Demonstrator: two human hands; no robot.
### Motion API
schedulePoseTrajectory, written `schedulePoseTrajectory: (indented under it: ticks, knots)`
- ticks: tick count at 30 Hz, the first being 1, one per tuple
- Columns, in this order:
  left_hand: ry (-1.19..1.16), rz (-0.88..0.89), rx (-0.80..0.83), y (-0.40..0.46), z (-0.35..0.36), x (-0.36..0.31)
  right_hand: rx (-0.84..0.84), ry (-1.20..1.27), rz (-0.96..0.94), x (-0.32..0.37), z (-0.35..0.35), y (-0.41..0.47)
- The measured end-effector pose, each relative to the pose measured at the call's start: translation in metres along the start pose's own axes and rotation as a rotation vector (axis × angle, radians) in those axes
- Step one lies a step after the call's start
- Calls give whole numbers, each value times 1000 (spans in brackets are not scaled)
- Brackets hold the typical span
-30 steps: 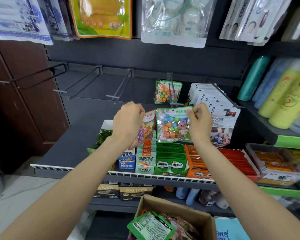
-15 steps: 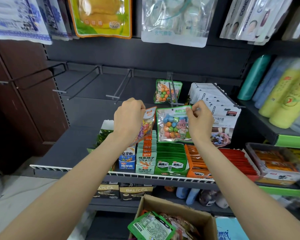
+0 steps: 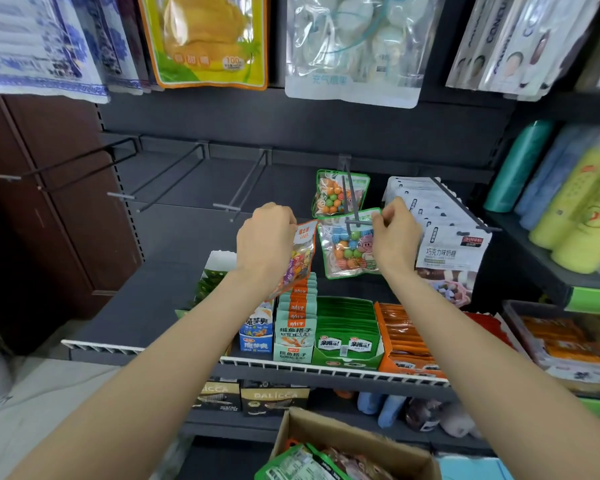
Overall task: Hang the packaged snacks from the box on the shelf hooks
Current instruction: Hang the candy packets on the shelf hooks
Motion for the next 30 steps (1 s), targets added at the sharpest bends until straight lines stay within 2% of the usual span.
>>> schedulePoseTrajectory:
  ticks: [7, 14, 20, 23, 26, 30]
  knots:
    - [58, -9, -9, 30, 22, -7, 72, -155, 28, 7, 44, 63]
    - [95, -22, -20, 49, 42, 1, 149, -200, 127, 0, 88, 113]
    - [54, -54, -35, 44, 42, 8, 345, -202, 128, -9, 97, 105]
    - [6, -75, -47, 36, 39, 9, 347, -67, 139, -13, 90, 82]
    - [-61, -99, -25, 21, 33, 13, 418, 56, 54, -24, 87, 42]
    - [-180, -59, 73, 0, 19, 27, 604, 404, 201, -10, 71, -26]
Point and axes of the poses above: each hand's wrist, its own y-axis towards the middle knuckle, its own z-axis out of the palm, x = y × z, the point moved 2 cm from there along y, towards the middle knuckle, and after that the axes turned 7 degrees about -y, right-handed, at the moved point
